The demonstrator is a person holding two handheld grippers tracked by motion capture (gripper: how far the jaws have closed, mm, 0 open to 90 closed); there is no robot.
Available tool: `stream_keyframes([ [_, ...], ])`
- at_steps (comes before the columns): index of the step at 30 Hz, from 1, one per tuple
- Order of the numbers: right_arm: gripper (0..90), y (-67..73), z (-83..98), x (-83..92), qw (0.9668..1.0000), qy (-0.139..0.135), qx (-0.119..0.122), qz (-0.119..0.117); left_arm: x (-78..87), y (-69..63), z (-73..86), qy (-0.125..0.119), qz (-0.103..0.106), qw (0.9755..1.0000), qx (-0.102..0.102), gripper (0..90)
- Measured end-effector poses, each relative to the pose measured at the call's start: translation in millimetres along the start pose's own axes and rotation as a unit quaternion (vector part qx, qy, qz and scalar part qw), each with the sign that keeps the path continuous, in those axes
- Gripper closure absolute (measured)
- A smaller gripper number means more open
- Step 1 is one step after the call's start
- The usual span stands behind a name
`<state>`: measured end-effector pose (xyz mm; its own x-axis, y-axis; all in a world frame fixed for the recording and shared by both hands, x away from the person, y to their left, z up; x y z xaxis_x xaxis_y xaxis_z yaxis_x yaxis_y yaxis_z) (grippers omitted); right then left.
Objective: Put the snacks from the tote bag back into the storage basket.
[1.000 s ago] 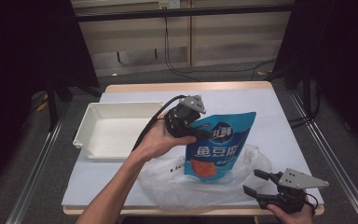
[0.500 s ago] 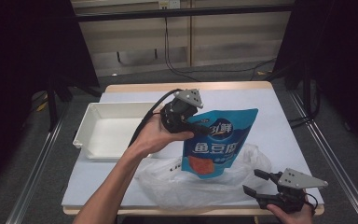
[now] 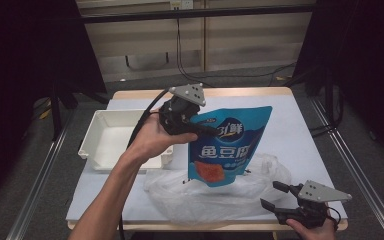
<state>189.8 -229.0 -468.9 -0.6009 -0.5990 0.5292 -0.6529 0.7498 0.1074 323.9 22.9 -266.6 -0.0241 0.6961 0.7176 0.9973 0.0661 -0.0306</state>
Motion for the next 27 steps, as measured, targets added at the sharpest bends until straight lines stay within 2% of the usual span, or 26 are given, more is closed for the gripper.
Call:
stream_keyframes([
  [8,29.1,-0.2,-0.3,0.1,1.0,-0.001,0.002,0.0,31.7,4.9,-3.0,-0.009,-0.025,0.9996,-0.003,90.0],
  [18,28.6,0.2,-0.5,0.1,1.0,-0.001,0.002,0.001,59.4,18.2,1.6,-0.029,-0.039,0.9985,0.025,90.0],
  [19,28.5,0.4,-0.5,0.2,1.0,0.0,0.002,0.001,62.2,20.3,3.1,-0.025,-0.046,0.9983,0.025,90.0],
  [22,28.5,0.6,-1.0,0.5,1.0,-0.003,0.001,0.001,67.1,23.7,5.1,-0.026,-0.047,0.998,0.033,90.0],
  [23,28.4,0.5,-1.3,0.5,1.0,-0.004,0.0,0.0,69.4,25.4,6.3,-0.015,-0.048,0.9984,0.027,90.0],
  [27,28.2,1.0,-0.9,-0.5,1.0,-0.001,-0.001,-0.001,76.9,28.5,9.5,-0.015,-0.06,0.9974,0.037,90.0],
])
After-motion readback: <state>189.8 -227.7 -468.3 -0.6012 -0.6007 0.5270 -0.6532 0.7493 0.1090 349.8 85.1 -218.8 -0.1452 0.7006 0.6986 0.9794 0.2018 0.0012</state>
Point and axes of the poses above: each handheld gripper's, and its own axes: x roughly backward along the jaws, z roughly out of its underside, y roughly to its left, the point moved 5 cm from there along -x, roughly forward along the jaws, and after that the axes turned 7 degrees about y, right-handed, at the moved point
